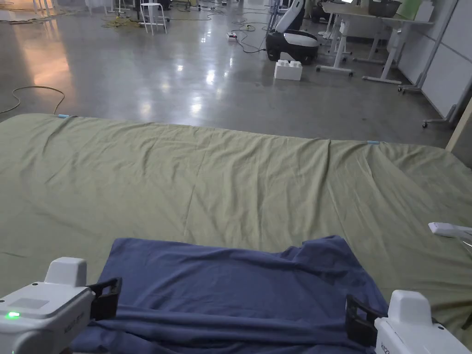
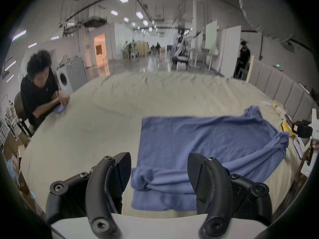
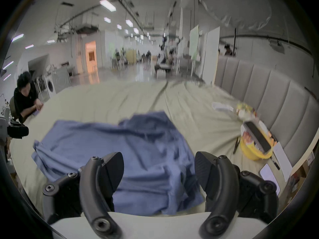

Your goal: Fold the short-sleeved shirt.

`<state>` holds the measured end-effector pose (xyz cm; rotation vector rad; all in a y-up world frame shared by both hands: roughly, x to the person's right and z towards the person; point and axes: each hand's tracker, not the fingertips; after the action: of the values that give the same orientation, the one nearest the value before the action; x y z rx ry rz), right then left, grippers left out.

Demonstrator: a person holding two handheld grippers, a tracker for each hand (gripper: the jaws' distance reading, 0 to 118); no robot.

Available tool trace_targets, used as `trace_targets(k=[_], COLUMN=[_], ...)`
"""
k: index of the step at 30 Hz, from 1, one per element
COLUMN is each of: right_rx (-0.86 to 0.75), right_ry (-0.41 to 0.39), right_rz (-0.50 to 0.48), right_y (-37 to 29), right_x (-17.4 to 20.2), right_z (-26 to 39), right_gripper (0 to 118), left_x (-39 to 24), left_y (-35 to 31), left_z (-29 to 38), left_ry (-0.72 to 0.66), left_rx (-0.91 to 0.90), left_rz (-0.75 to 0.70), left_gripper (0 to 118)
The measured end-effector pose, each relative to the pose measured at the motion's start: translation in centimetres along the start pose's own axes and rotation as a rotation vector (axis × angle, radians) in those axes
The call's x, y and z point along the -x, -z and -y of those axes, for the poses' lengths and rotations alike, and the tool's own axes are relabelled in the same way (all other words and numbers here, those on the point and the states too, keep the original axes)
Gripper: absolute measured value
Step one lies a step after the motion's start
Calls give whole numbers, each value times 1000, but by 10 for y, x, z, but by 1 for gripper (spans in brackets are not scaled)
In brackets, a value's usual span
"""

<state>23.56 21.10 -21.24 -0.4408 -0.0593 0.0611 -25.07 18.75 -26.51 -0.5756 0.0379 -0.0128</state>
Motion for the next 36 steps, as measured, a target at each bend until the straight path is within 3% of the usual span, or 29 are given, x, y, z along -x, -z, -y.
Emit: trace_targets(k=[1, 6, 7, 8, 9, 10, 11, 12, 15, 16, 18, 23, 32, 34, 36], right_rx=[-53, -358, -412, -429, -439, -436, -447, -450, -464, -436, -463, -442, -334, -317, -290], right_ry=[7, -7, -42, -38, -41, -39, -34, -31, -23, 15, -48, -42, -34, -42, -42], right_rz=[8, 42, 55, 64, 69, 61, 50, 47, 43, 9, 49, 48, 45, 45, 43], right_y=[-9, -58, -65, -70, -74, -77, -78, -79, -82, -81, -84, -82, -70, -67, -66], right_x=[6, 38, 42, 47, 51, 53, 55, 57, 59, 59, 65, 62, 50, 48, 47], right_z=[-6, -30, -33, -34, -35, -35, -35, -35, -32, -29, -30, -25, -6, -3, -1], right_gripper=[88, 88, 88, 85, 78, 62, 30, 7, 4, 4, 3, 3, 3, 3, 3], left_x=[-31, -48, -48, -47, -57, -62, -61, -58, -64, -63, -65, -50, 22, 25, 27], left_y=[-40, -83, -87, -91, -101, -105, -107, -108, -120, -121, -124, -123, -38, -22, -1], left_z=[-17, 4, 9, 15, 4, 0, 3, 7, 10, 13, 13, 25, 42, 38, 39], left_ry=[0, 12, 10, 12, 15, 24, 37, 35, 15, 15, 32, -4, -92, -91, -83], left_rx=[-65, -309, -340, -367, -381, -386, -399, -409, -429, -426, -419, -343, 107, 229, 318], left_rz=[8, -24, -26, -29, -39, -48, -71, -90, -66, -69, -79, -99, -66, -45, -34], left_gripper=[69, 66, 62, 48, 32, 15, 8, 8, 4, 3, 3, 3, 4, 16, 48])
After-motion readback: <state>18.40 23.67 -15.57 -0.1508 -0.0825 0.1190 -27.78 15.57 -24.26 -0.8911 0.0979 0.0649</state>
